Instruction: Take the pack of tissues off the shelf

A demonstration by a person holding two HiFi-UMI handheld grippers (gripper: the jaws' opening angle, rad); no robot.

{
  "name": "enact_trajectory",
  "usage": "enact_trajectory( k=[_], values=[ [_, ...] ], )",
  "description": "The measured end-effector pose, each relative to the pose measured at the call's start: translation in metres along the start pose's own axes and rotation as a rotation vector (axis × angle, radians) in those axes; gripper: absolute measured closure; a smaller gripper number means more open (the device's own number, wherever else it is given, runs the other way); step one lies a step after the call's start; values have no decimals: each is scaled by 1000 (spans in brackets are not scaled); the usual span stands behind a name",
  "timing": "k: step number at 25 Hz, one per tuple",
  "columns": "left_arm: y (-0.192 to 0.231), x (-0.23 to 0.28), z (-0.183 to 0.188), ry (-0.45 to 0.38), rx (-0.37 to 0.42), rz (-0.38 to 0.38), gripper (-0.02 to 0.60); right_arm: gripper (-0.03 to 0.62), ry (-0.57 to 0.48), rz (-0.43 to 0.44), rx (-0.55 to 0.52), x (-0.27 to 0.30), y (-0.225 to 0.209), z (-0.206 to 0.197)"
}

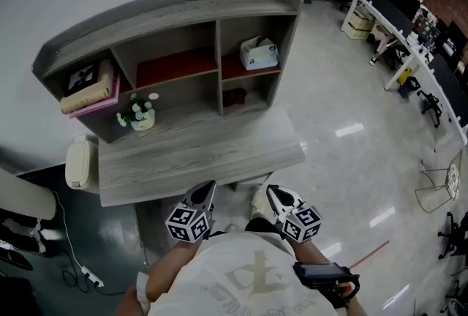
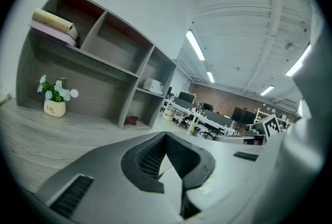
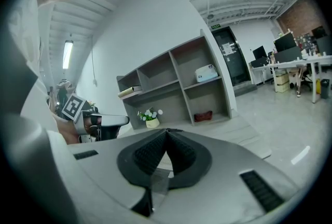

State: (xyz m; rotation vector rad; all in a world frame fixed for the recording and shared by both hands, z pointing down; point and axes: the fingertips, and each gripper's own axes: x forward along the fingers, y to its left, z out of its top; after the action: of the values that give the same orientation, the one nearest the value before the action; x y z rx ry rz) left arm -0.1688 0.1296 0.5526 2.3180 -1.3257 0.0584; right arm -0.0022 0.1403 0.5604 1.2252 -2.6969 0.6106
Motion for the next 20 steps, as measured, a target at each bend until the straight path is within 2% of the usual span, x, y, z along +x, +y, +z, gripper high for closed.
enact_trajectory(
  k=[20],
  values=[
    [11, 69, 29, -1, 3, 2, 568, 589, -7, 18, 18, 43, -58, 33]
  ],
)
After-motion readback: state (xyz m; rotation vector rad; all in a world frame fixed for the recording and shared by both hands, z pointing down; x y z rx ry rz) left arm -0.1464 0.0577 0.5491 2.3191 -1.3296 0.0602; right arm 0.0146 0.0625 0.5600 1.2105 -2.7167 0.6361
